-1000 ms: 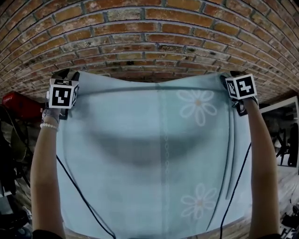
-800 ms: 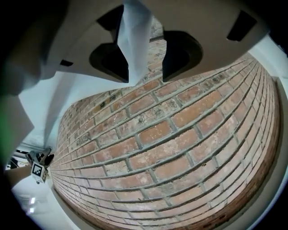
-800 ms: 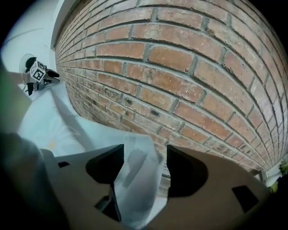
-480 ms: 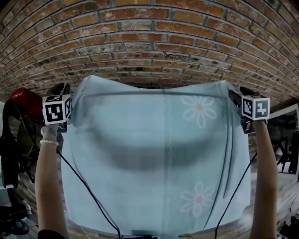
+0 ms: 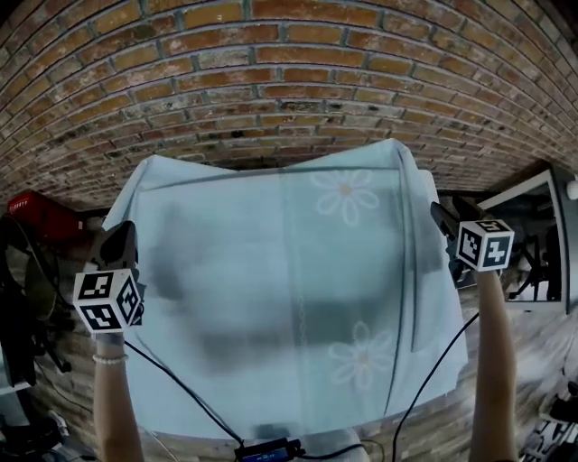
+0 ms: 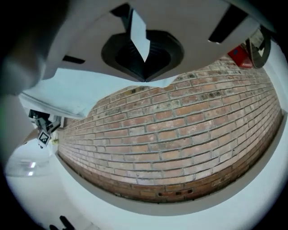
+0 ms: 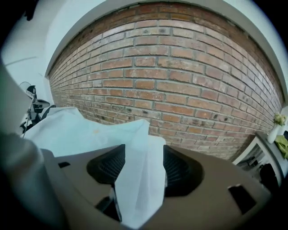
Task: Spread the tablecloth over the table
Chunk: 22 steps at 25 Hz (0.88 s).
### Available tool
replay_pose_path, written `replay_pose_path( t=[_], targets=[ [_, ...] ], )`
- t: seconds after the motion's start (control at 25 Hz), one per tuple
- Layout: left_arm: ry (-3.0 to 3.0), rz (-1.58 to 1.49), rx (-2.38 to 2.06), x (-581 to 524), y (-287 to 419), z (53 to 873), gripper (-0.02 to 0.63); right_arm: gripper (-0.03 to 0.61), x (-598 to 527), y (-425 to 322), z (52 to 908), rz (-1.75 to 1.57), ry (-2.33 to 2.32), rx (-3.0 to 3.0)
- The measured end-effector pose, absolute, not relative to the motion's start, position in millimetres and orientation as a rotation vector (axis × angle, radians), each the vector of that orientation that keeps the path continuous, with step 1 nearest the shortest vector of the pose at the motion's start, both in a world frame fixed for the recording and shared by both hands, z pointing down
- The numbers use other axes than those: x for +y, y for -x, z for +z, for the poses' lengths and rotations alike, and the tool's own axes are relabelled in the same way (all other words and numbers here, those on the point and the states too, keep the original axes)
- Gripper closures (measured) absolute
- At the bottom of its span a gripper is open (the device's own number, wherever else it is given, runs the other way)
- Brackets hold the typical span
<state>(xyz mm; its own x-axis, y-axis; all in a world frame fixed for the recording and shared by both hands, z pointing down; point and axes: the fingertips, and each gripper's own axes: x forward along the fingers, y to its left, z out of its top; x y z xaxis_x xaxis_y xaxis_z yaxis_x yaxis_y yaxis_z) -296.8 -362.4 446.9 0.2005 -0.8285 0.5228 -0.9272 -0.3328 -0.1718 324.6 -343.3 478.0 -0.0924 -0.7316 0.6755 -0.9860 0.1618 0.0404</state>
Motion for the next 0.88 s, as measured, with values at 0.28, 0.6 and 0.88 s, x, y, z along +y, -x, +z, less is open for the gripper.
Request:
replay_pose_path(
  t=[0.28, 0.6, 0.88],
  targets=[
    [-2.458, 0.816, -1.471, -283, 159, 458, 0.599, 0.291, -254, -294, 488, 0.576, -1.587, -1.889],
    [-2.462, 0.776, -1.302, -208, 49, 478, 0.598, 0.256, -203, -301, 536, 0.576, -1.516, -1.799],
    [-2.390, 0.777, -1.337, -185, 21, 495, 0.599, 0.543, -213, -337, 532, 0.557, -1.495, -1.816]
  ],
)
